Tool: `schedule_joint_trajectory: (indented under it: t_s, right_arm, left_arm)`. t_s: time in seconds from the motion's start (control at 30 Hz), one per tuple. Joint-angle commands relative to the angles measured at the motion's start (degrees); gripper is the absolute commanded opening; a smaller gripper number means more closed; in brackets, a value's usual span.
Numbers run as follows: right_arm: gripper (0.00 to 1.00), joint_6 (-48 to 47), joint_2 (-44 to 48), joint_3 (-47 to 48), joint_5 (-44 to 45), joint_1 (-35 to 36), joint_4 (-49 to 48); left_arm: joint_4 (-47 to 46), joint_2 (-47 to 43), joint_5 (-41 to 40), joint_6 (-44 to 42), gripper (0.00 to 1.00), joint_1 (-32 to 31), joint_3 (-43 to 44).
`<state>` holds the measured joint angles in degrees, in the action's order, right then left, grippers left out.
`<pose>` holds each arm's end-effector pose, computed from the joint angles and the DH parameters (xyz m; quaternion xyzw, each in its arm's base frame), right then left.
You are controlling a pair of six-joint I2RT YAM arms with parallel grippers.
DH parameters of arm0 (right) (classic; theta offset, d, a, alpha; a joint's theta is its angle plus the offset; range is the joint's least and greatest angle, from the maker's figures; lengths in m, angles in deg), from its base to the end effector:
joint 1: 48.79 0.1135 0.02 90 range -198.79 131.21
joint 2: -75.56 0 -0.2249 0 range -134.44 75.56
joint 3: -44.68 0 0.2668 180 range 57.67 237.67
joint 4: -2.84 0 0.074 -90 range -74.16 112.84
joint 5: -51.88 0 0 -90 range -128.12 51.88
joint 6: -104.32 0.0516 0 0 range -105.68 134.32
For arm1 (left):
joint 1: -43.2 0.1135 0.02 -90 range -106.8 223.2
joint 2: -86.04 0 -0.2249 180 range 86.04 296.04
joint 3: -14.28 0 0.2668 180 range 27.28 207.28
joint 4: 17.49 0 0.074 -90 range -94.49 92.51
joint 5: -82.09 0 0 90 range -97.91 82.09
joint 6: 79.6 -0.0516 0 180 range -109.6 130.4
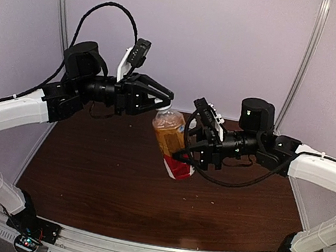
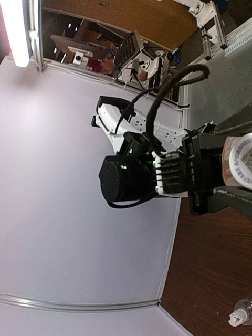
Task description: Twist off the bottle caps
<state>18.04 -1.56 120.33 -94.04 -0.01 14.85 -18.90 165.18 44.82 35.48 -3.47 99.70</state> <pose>0.1897 0.2814 0.3019 -0.5339 0.5294 0.5721 0.3277 0.2083 -0.2807 0.3776 0.4389 0.5166 -0.6321 0.3754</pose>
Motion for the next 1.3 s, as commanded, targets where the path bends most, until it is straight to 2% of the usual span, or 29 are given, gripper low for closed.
schedule_joint_trajectory:
  t_s: [0.0,0.2,0.33,0.6,0.73,1.27]
  right_arm:
    - [0.36,-2.53,0.73,2.5,16.7,-0.18,5.26]
    - [0.36,-5.45,1.22,2.59,30.7,-0.17,6.16]
    - [0.35,-5.79,1.42,1.94,34.19,-0.08,5.0]
    - [0.34,-6.34,2.5,-0.51,30.63,-0.09,1.71]
    - [0.33,-6.54,2.5,-1.02,26.74,-0.09,1.17]
    - [0.33,-6.98,3.21,-1.05,14.96,-0.17,1.15]
  left_arm:
    - [5.8,-0.29,-12.35,2.06,0.12,-0.4,1.62]
    - [15.47,-0.19,-36.01,8.2,0.12,-4.27,4.36]
    - [19.73,1.32,-43.51,10.16,0.16,-7.3,6.62]
    - [16.97,2.0,-41.57,10.73,0.28,-7.55,5.47]
    - [16.73,1.94,-40.24,9.36,0.41,-7.53,5.45]
    - [14.68,-2.0,-31.76,4.17,0.81,-4.2,3.64]
